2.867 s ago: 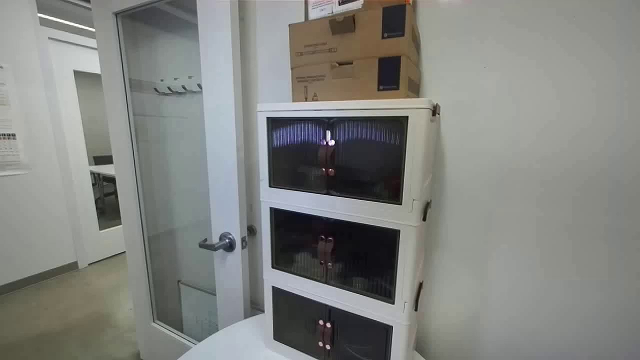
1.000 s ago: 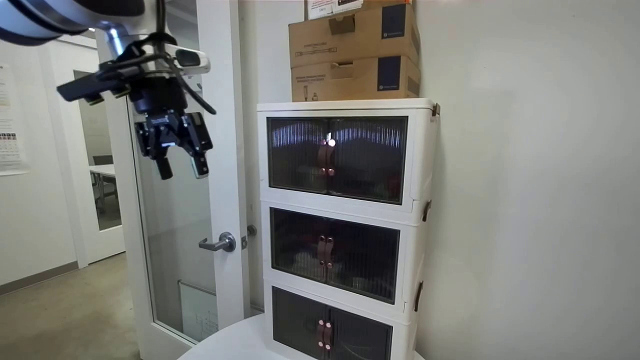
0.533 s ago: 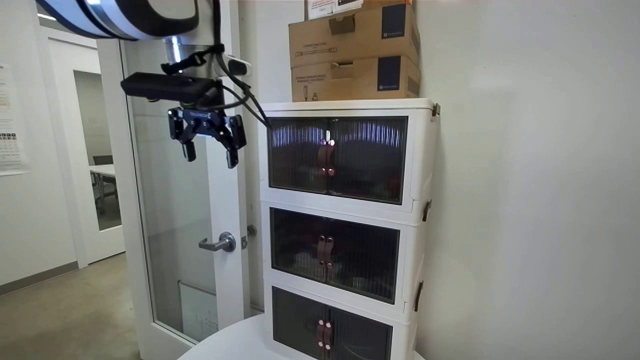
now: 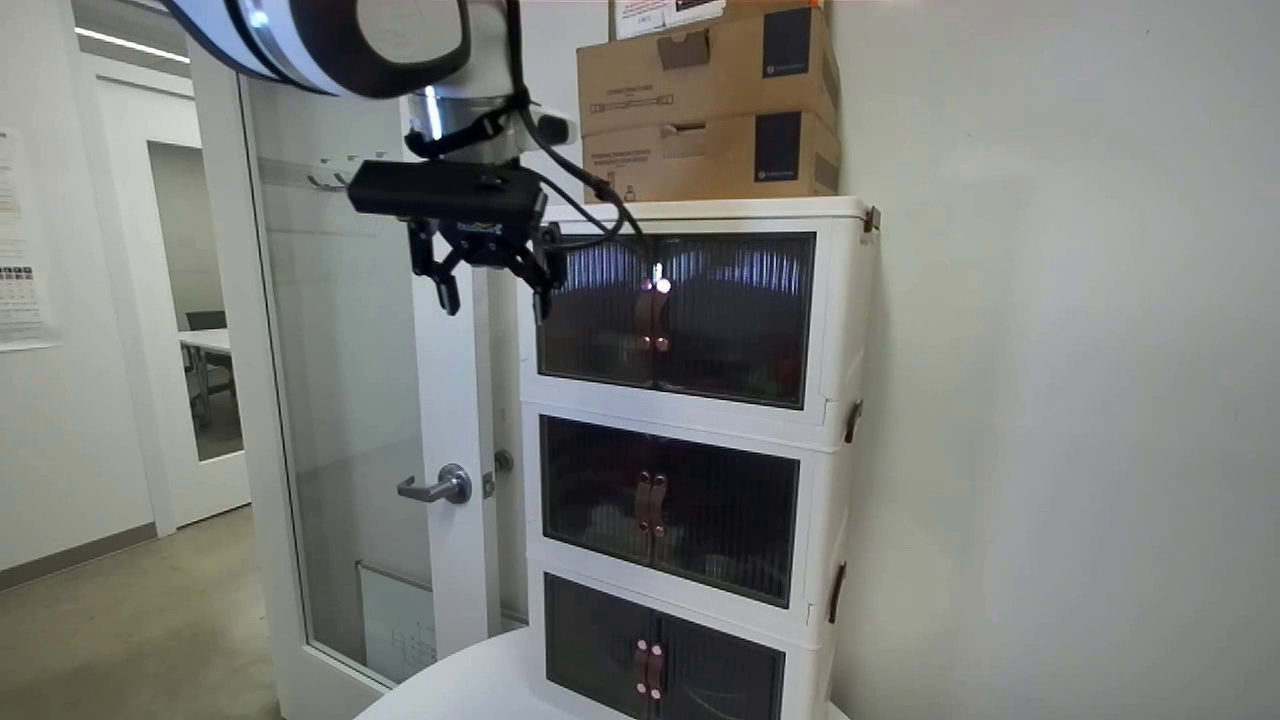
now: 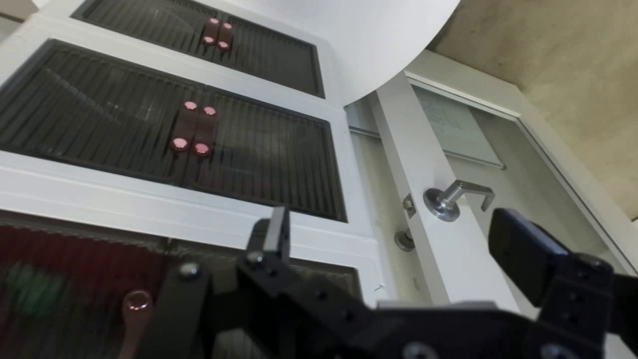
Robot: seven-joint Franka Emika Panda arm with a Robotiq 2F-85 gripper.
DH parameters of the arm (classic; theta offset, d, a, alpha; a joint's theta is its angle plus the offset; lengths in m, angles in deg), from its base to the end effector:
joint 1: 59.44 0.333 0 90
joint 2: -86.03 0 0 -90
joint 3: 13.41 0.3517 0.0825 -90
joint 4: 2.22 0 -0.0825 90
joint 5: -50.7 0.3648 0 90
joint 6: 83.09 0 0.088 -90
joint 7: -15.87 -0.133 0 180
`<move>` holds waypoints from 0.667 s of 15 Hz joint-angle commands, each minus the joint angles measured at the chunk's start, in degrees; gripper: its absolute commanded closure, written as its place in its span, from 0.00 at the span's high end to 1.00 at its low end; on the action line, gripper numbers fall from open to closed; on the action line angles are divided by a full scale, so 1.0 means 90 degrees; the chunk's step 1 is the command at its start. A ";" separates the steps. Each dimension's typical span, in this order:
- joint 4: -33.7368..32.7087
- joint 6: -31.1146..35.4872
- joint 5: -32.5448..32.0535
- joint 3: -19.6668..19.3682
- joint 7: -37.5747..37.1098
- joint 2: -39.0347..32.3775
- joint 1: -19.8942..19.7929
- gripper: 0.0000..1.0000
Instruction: Open the top cabinet doors
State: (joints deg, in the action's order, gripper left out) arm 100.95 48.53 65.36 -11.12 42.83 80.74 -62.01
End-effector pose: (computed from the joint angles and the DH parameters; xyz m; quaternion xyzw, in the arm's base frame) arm 0.6204 0.0064 0.5520 -0.9600 -0.1616 -0.2199 0.0622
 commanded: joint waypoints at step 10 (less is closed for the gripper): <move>0.0022 0.0481 0.0417 -0.0139 0.0429 -0.0137 -0.0215 1.00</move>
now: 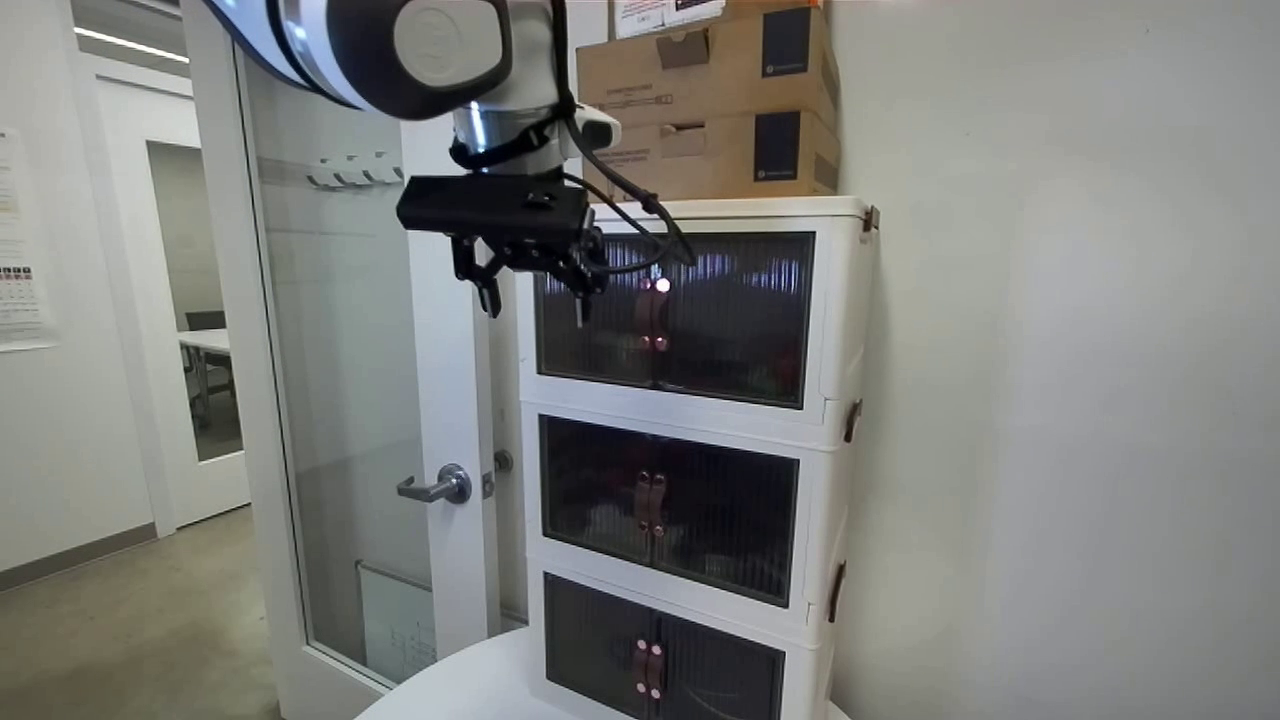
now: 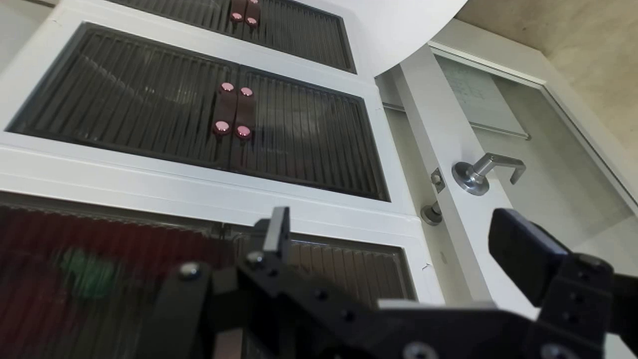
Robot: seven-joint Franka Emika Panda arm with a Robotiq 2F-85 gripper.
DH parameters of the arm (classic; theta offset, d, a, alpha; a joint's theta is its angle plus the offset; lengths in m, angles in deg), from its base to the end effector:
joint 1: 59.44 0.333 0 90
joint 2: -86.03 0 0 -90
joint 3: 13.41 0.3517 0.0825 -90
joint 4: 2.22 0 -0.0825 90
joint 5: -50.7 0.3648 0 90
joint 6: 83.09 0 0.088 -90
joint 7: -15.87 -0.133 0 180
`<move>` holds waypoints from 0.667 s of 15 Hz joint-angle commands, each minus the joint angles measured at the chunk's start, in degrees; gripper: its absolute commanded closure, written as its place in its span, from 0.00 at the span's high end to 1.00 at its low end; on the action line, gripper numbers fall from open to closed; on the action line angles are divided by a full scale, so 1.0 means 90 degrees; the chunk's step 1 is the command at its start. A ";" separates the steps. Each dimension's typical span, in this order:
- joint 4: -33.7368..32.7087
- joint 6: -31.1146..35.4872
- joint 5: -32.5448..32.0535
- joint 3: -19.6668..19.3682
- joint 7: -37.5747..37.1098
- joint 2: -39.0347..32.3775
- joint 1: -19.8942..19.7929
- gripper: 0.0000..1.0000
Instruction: Open the top cabinet doors
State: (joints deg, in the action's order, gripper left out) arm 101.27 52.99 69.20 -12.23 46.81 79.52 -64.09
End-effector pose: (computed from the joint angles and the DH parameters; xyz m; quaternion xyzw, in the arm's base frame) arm 0.6302 -0.0296 0.5465 -0.9548 -0.1428 -0.2528 0.0639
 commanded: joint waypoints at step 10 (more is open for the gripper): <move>-0.0453 0.0711 0.0439 0.0154 0.0847 -0.0519 -0.0045 1.00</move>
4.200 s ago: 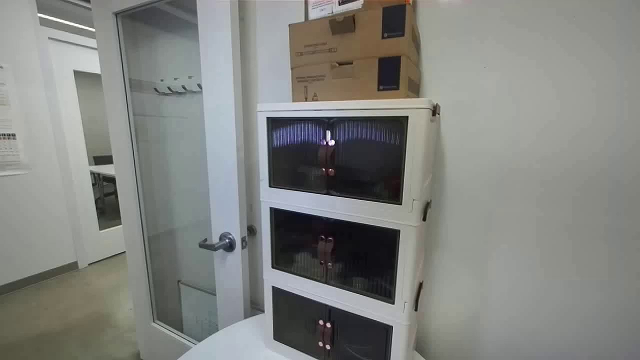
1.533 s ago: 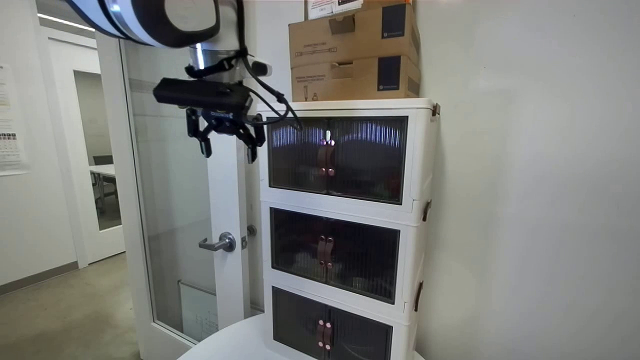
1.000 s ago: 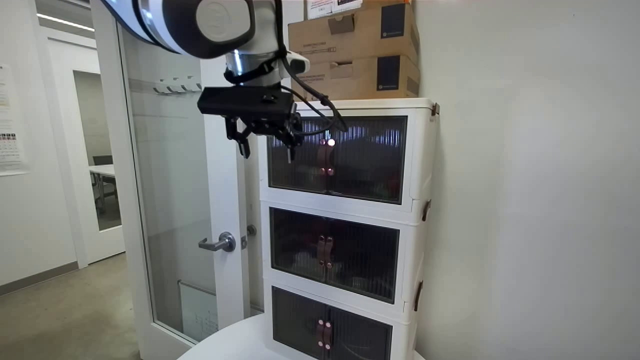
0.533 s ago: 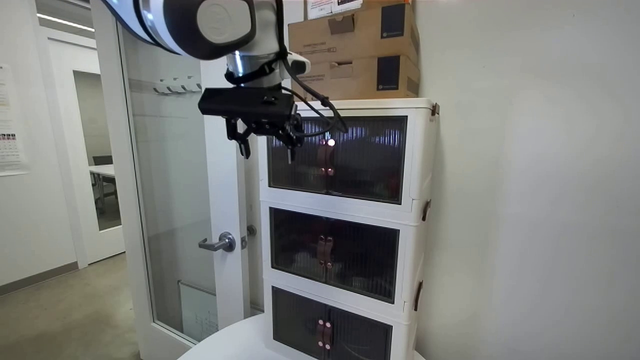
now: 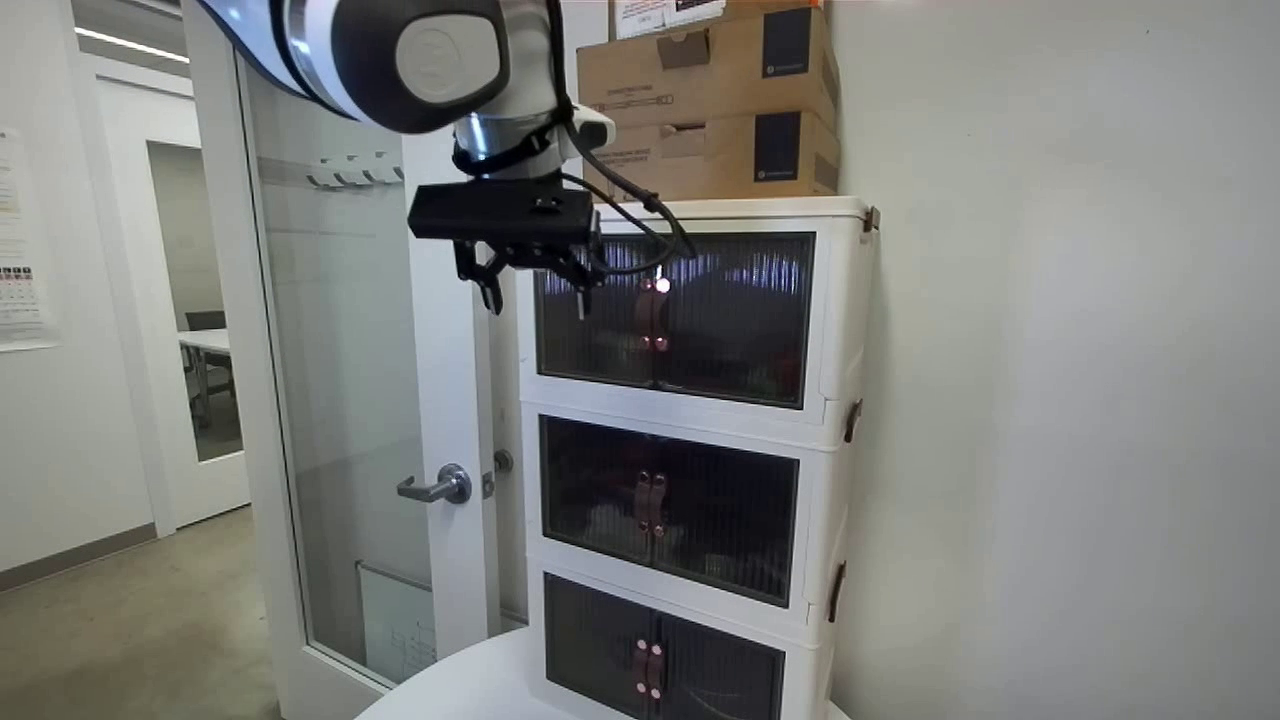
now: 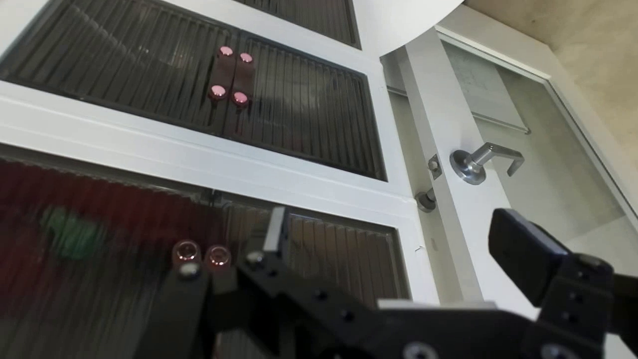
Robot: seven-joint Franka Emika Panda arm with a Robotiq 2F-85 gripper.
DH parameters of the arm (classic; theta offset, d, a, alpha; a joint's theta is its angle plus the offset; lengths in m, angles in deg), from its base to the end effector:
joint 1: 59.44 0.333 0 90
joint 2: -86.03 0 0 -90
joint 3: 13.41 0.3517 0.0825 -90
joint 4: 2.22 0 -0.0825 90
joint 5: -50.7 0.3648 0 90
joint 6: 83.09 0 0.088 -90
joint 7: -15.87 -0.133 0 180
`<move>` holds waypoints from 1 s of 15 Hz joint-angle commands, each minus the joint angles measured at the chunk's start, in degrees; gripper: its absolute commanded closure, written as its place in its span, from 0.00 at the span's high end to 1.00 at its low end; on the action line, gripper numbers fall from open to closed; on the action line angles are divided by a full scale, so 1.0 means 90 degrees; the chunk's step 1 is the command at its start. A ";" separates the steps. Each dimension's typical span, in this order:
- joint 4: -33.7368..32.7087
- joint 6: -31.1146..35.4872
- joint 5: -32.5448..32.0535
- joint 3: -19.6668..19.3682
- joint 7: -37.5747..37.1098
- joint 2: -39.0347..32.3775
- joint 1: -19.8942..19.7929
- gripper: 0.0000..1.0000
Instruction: Open the top cabinet doors
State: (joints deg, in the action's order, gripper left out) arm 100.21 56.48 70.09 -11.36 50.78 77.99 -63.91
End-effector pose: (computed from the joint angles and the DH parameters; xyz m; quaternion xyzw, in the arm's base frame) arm 0.6431 -0.0221 0.5471 -0.9429 -0.1733 -0.2793 0.0537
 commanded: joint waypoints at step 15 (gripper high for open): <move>-0.1814 0.0891 0.3987 0.0790 0.3055 -0.1806 -0.1283 1.00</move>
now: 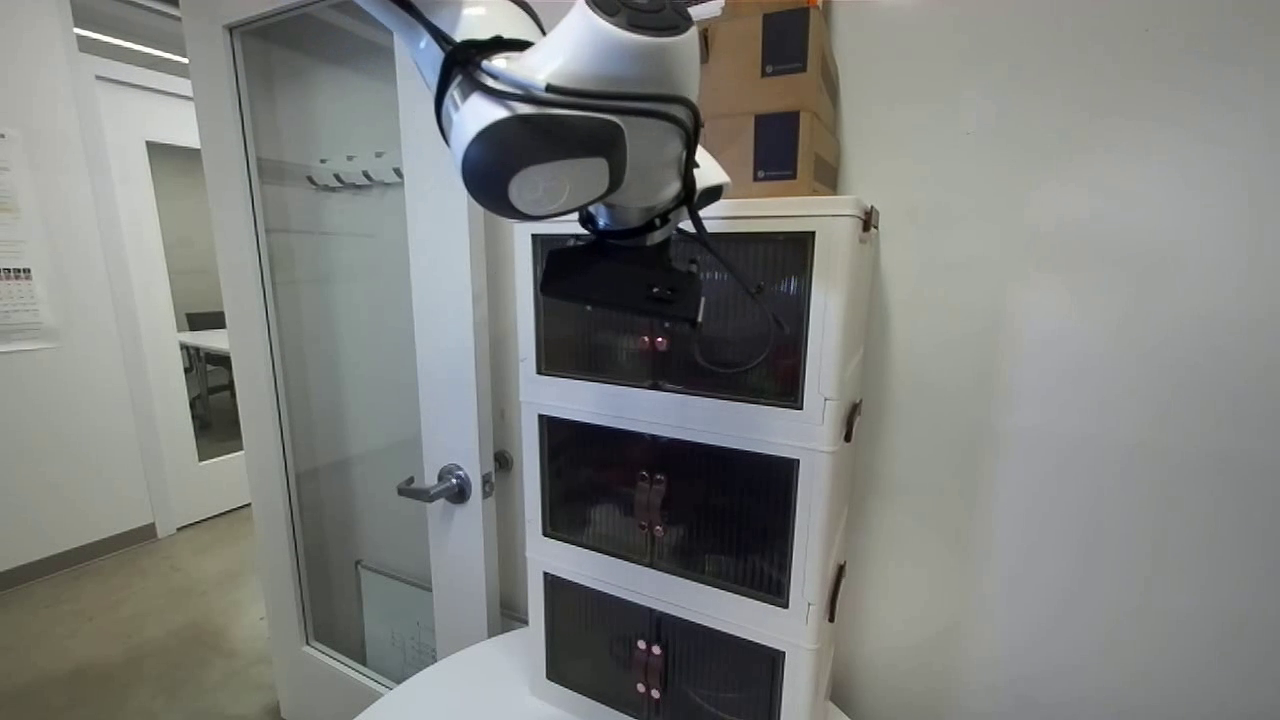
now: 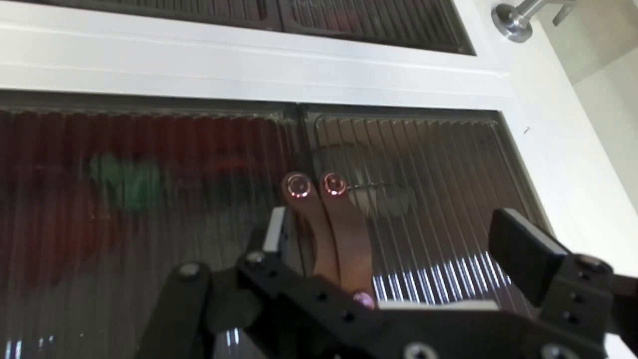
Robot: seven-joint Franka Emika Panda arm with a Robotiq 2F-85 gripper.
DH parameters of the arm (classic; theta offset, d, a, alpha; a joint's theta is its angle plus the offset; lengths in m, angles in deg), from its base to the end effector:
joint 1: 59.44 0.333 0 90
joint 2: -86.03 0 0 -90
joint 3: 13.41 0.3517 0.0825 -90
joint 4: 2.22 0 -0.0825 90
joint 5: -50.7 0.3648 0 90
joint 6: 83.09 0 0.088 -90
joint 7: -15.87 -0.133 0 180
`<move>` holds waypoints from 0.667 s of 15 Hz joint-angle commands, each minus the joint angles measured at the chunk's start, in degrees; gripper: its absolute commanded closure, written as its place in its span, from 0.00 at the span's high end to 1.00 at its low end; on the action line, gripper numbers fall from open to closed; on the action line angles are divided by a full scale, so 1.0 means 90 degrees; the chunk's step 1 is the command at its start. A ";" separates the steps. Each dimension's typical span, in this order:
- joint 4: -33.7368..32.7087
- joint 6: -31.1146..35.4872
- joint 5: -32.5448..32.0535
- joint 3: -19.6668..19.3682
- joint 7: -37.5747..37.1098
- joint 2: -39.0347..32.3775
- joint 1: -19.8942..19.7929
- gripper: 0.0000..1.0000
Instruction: Open the top cabinet doors
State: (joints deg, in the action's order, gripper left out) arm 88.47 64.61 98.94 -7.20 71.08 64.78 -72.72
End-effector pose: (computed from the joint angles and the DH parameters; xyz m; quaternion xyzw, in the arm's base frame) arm 0.7145 -0.1036 0.5148 -0.8963 -0.1047 -0.4079 0.1392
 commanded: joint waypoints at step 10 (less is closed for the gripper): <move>-0.1061 -0.1120 0.2907 0.0189 0.2807 -0.0775 -0.0545 1.00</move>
State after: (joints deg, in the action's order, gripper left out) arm 81.46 57.82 121.33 -2.50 93.09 59.69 -79.19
